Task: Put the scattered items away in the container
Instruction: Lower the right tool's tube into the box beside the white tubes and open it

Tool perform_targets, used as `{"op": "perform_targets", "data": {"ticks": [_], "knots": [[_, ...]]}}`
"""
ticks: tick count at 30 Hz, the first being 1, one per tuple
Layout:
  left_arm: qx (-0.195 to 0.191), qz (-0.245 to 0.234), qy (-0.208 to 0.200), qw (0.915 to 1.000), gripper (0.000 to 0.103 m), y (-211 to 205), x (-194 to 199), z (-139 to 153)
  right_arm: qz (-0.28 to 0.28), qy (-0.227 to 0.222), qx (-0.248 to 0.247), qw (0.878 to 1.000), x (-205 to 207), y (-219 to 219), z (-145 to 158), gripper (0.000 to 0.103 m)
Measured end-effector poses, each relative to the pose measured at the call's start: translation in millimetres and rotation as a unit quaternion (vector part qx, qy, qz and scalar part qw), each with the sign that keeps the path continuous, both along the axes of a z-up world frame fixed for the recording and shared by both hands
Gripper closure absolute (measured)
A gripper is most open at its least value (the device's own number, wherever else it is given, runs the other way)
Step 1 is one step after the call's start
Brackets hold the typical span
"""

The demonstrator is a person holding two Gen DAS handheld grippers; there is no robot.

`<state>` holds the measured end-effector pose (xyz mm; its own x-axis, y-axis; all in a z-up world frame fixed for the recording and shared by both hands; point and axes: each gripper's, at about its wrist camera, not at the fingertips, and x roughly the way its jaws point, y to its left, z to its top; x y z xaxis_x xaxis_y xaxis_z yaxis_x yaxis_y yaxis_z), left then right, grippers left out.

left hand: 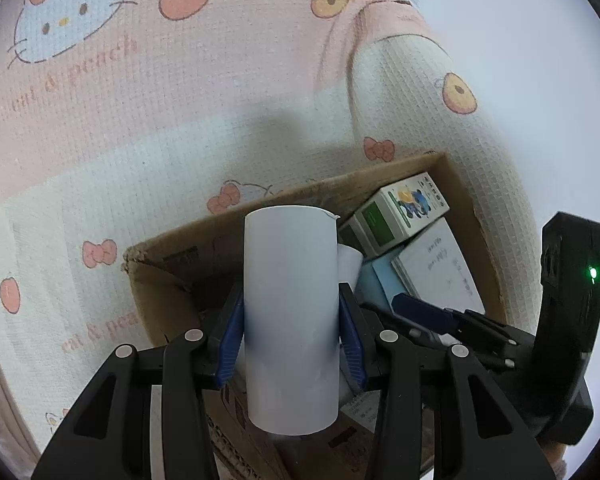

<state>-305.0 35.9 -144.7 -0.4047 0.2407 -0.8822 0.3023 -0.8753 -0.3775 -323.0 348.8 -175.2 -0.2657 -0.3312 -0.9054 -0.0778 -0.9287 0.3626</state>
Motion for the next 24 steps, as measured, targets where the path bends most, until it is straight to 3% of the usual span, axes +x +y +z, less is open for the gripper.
{"op": "perform_targets", "data": {"ticks": [5,10,13,19,22,24], "knots": [[-0.002,-0.001,0.008,1.0000,0.056,-5.4,9.0,5.7,0.016,-0.012,0.019,1.000,2.7,-18.3,-6.1,0.061],[-0.003,-0.003,0.021,0.9998,0.056,-16.0,15.4,14.9,-0.040,-0.007,-0.037,0.998,-6.4,-18.4,-15.7,0.061],[0.000,-0.003,0.022,0.9998,0.056,-24.0,17.2,17.0,-0.038,-0.014,-0.058,0.997,-14.3,-28.1,-24.7,0.061],[0.014,0.000,0.020,0.9997,0.056,-33.8,16.8,14.3,-0.029,-0.031,-0.037,0.998,-24.4,-55.2,-40.2,0.060],[0.021,-0.004,0.018,0.9996,0.056,-34.0,16.5,13.5,-0.027,-0.024,-0.033,0.999,-22.6,-56.5,-37.6,0.063],[0.026,-0.006,0.015,0.9995,0.056,-32.5,15.6,12.8,-0.011,-0.016,-0.028,0.999,-19.8,-57.5,-32.6,0.072]]}}
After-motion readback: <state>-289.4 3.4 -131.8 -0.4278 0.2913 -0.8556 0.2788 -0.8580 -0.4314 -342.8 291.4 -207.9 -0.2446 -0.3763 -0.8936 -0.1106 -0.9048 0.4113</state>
